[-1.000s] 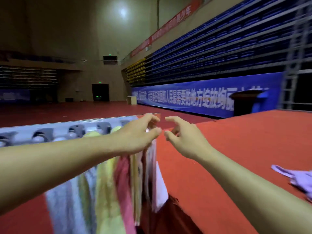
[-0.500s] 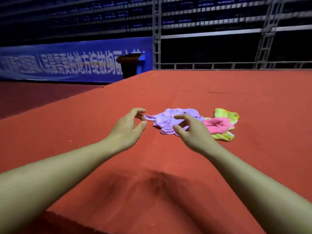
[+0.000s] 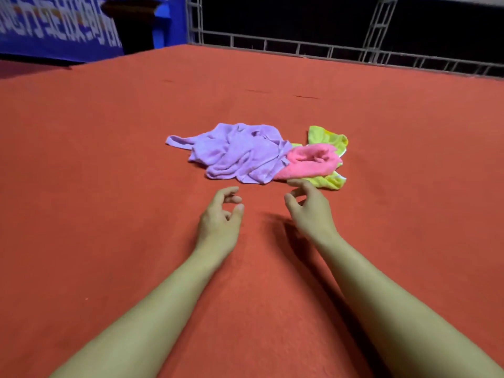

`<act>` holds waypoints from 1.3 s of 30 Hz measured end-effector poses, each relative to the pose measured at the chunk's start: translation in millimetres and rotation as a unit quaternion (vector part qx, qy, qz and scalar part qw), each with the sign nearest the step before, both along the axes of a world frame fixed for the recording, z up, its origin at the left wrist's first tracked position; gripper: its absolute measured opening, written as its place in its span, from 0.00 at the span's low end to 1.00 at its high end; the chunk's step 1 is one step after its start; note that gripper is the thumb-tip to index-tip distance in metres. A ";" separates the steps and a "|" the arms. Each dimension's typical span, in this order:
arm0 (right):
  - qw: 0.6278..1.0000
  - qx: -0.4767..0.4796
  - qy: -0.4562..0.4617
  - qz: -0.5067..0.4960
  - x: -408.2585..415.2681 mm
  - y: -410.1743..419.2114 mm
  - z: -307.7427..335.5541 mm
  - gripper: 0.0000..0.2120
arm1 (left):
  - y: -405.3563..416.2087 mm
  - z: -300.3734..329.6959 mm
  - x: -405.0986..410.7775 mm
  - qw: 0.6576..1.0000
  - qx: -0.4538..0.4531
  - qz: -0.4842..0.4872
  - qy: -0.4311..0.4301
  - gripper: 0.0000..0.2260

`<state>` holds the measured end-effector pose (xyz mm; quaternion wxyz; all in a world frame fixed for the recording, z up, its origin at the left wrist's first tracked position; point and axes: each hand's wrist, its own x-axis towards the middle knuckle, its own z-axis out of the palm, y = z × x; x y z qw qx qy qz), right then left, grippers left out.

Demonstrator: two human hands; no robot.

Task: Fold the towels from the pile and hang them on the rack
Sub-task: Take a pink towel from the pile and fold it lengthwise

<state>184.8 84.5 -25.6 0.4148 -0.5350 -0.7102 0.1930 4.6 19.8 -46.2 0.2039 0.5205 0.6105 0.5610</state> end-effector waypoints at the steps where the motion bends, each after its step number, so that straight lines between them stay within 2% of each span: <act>1: 1.000 0.001 -0.012 -0.001 -1.9 7.7 -5.8 0.15 | 2.6 -6.1 -2.1 1.000 -0.005 0.006 -0.006 0.16; 8: 0.992 0.022 -0.124 -0.029 -15.5 62.6 -25.5 0.15 | 6.7 -13.8 -6.4 1.000 0.003 -0.015 -0.012 0.16; 13: 0.957 0.083 -0.259 -0.098 -13.3 100.7 -33.6 0.22 | 11.0 -18.2 -8.6 1.000 0.000 -0.014 -0.028 0.16; 15: 0.957 0.089 -0.247 -0.122 -10.9 113.6 -30.2 0.23 | 11.8 -19.7 -8.6 0.999 0.003 -0.018 -0.031 0.16; 18: 0.964 0.040 -0.220 -0.144 -7.8 129.4 -23.5 0.28 | 15.2 -23.5 -10.4 0.999 0.011 -0.012 -0.046 0.17; 21: 0.959 0.006 -0.243 -0.144 -3.0 136.9 -19.5 0.34 | 16.1 -23.6 -9.9 0.998 0.017 -0.017 -0.050 0.17; 26: 0.951 0.041 -0.267 -0.152 2.3 133.0 -18.7 0.29 | 15.9 -24.2 -9.5 0.998 0.017 -0.024 -0.047 0.18; 28: 0.958 0.060 -0.242 -0.142 2.5 119.7 -15.3 0.28 | 15.7 -24.1 -8.9 0.998 0.020 -0.026 -0.046 0.17; 30: 0.975 0.083 -0.179 -0.105 1.3 96.9 -9.8 0.26 | 14.9 -23.7 -7.3 0.999 0.020 -0.028 -0.038 0.17; 32: 0.989 0.091 -0.110 -0.042 -2.4 65.5 -6.4 0.23 | 13.7 -24.0 -5.7 0.999 0.016 -0.034 -0.012 0.17; 34: 0.993 0.068 -0.092 0.012 -7.2 26.2 -4.9 0.23 | 9.4 -23.8 -5.2 0.998 0.023 -0.048 0.029 0.19; 39: 0.997 0.022 -0.069 0.038 -2.1 -71.1 5.7 0.24 | -15.9 -18.1 -1.3 0.968 0.009 -0.093 0.231 0.30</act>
